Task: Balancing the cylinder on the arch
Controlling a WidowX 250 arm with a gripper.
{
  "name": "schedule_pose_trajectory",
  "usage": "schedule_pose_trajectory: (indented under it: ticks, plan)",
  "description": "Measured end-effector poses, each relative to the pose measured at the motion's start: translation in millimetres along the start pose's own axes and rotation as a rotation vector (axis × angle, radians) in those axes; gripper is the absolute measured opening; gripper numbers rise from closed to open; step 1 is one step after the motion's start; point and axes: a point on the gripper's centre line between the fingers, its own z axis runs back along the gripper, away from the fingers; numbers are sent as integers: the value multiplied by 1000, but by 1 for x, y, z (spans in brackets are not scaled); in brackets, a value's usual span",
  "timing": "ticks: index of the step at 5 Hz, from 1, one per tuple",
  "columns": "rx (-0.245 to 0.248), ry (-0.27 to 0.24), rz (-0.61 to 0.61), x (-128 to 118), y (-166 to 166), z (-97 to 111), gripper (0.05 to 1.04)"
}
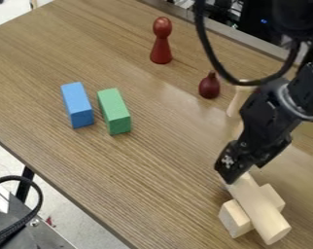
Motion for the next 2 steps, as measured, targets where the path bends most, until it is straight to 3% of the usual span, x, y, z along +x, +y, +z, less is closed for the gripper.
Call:
schedule_pose_trajectory:
  ticks: [2]
  plan:
    - [-1,-58,63,11,-5,19,1001]
